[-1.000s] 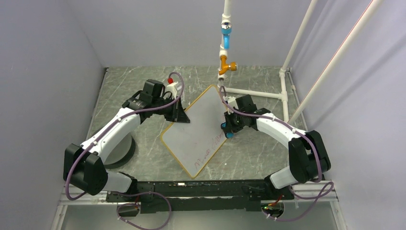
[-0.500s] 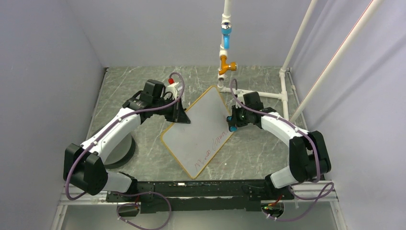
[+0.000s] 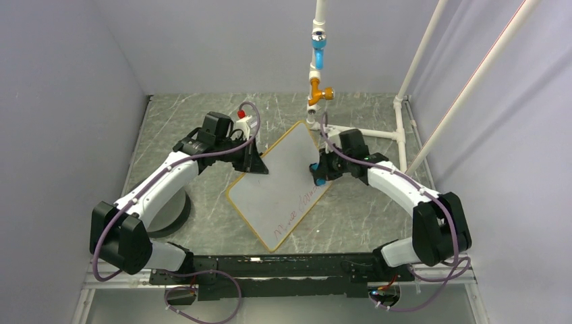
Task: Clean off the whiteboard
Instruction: Erase the whiteboard at the center of the board.
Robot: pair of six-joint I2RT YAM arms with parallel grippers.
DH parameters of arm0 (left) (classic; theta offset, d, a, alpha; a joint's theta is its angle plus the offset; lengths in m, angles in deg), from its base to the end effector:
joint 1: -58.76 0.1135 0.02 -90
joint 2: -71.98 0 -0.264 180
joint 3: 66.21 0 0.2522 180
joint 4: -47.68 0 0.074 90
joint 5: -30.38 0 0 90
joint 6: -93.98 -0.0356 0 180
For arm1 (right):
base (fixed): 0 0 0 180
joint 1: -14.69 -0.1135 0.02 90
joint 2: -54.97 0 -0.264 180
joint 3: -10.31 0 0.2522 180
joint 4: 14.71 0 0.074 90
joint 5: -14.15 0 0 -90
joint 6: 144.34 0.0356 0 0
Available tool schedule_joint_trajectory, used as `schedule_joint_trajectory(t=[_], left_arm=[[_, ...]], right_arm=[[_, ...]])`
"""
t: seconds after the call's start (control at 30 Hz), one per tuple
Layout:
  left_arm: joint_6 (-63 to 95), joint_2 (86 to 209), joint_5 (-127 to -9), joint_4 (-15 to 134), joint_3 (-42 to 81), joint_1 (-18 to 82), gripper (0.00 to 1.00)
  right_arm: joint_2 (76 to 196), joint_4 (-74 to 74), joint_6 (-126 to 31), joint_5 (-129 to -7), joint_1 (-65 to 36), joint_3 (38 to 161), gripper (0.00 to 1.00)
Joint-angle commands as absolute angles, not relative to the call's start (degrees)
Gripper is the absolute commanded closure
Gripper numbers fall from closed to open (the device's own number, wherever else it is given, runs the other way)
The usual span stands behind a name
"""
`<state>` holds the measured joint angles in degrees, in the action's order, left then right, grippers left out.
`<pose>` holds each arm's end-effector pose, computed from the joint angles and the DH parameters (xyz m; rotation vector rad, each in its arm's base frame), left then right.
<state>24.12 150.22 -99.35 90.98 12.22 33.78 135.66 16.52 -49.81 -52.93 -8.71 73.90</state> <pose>0.2554 -0.1441 0.3035 0.4729 2.3611 -1.1895 0.2600 0.1276 0.2201 -0.5855 2.3755 0.7039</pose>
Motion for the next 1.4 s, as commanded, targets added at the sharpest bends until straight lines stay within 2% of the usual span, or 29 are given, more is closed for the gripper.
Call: schedule_joint_trajectory(t=[0.0,0.1,0.23,0.43,0.53,0.7,0.83,0.97,1.1,1.37], left_arm=[[23.55,149.37,-105.70,88.73,14.80,32.93,1.00],[23.40,149.32,-106.06,88.68,15.33,32.98,1.00],[23.41,150.09,-107.45,88.09,15.58,33.00,1.00],[23.34,150.01,-108.71,87.49,15.56,33.02,1.00],[23.12,150.23,-109.26,87.72,15.94,32.99,1.00],[22.23,151.10,-109.74,88.84,17.10,33.05,1.00],[22.21,151.41,-109.96,88.78,17.49,33.08,1.00],[22.58,151.54,-110.20,88.32,17.37,33.01,1.00],[22.80,151.33,-110.76,87.72,17.00,33.01,1.00],[23.05,151.16,-111.99,87.24,16.77,33.03,1.00]], right_arm=[[134.16,13.09,-50.02,-57.23,-3.92,74.80,1.00],[136.72,16.63,-52.03,-56.43,-3.84,73.91,1.00],[140.24,21.70,-56.14,-49.21,-7.06,74.16,1.00],[132.62,14.55,-56.73,-47.19,-14.65,73.16,1.00],[129.61,10.84,-56.07,-52.35,-11.90,74.00,1.00],[130.81,11.08,-54.86,-56.23,-0.51,74.86,1.00],[133.39,14.73,-56.27,-53.75,-0.79,72.91,1.00],[135.22,19.17,-59.40,-50.25,-7.74,72.23,1.00],[131.54,17.62,-62.02,-51.57,-13.41,70.35,1.00],[132.97,17.62,-61.62,-61.56,-2.91,73.80,1.00]])
